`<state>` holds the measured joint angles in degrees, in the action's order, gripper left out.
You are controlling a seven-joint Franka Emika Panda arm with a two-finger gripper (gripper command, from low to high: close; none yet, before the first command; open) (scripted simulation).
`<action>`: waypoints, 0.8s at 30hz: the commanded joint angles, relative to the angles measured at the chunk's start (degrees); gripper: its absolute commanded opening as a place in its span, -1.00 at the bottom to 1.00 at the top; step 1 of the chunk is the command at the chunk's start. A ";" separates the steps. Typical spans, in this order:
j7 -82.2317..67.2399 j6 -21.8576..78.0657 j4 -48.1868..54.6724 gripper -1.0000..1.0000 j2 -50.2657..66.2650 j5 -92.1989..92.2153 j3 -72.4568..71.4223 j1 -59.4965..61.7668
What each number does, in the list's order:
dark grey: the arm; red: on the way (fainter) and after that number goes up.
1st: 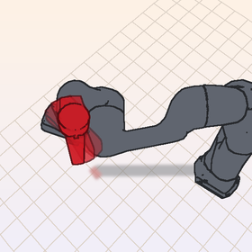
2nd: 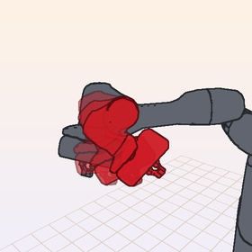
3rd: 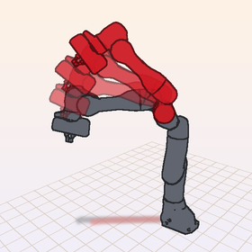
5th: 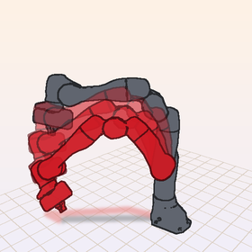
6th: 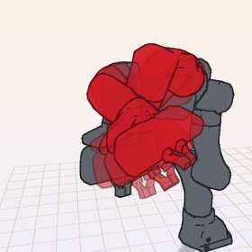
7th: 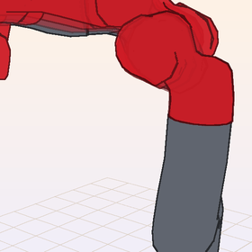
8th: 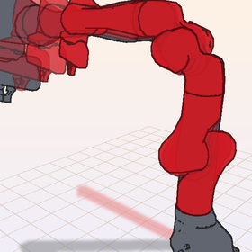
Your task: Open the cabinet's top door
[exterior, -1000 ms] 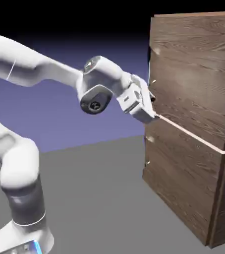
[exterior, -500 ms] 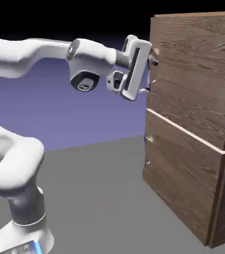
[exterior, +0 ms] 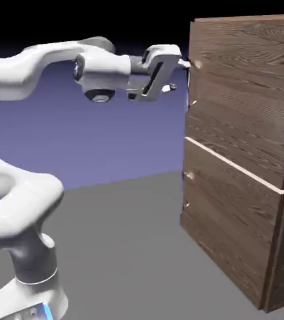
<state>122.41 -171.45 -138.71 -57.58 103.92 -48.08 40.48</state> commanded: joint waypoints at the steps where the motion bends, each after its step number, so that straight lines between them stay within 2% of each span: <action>1: 1.92 0.06 0.54 0.00 -0.60 2.50 -1.15 0.99; 12: 22.31 0.71 6.22 0.00 -6.95 29.00 -13.42 11.49; 18: 21.86 3.61 13.03 0.00 -5.72 31.71 -17.85 21.86; 19: 21.86 3.62 13.03 -1.00 -5.72 31.71 -17.85 21.87; 24: 19.29 10.06 4.77 -1.00 -7.48 31.25 -11.57 13.64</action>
<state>141.71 -161.45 -133.94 -65.05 135.18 -59.64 54.12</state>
